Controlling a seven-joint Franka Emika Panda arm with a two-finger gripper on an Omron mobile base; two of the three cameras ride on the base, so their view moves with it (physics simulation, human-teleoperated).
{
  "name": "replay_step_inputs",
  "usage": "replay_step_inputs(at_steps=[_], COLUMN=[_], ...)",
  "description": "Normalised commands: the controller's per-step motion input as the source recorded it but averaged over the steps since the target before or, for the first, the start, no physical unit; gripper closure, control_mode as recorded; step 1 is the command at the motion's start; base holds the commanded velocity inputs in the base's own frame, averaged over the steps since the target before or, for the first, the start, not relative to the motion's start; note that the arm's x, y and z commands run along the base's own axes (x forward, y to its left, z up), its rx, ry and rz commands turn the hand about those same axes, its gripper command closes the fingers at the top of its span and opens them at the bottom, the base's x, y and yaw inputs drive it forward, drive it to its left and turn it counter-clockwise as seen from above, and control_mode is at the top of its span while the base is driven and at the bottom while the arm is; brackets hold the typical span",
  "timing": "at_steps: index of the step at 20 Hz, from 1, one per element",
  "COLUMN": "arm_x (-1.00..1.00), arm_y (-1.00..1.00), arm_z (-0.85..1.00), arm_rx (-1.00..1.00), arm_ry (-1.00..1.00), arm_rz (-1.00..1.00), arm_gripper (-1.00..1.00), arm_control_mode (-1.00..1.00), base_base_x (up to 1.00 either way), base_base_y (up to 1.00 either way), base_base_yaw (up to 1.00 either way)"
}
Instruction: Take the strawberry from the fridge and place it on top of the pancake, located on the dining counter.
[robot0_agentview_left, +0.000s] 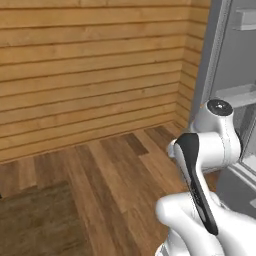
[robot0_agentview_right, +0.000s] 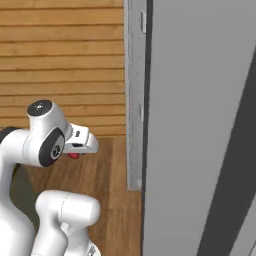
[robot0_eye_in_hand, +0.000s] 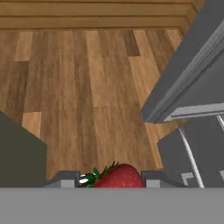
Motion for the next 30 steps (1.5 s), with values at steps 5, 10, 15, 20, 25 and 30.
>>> replay_step_inputs(at_steps=[5, 10, 15, 20, 25, 30], arm_x=[0.00, 0.00, 0.00, 0.00, 0.00, 0.00], arm_y=[0.00, 0.00, 0.00, 0.00, 0.00, 0.00], arm_z=[0.00, 0.00, 0.00, 0.00, 0.00, 0.00], arm_rx=[0.00, 0.00, 0.00, 0.00, 0.00, 0.00], arm_ry=[0.00, 0.00, 0.00, 0.00, 0.00, 0.00], arm_rz=[0.00, 0.00, 0.00, 0.00, 0.00, 0.00], arm_gripper=[1.00, 1.00, 1.00, 1.00, 1.00, 1.00], arm_control_mode=[1.00, 1.00, 1.00, 1.00, 1.00, 1.00], base_base_x=[0.00, 0.46, 0.99, 1.00, 1.00, 1.00], base_base_y=[0.55, 0.46, 0.15, 0.04, 0.14, 0.17], base_base_yaw=[0.44, 0.06, -0.05, -0.06, -0.06, -0.04])
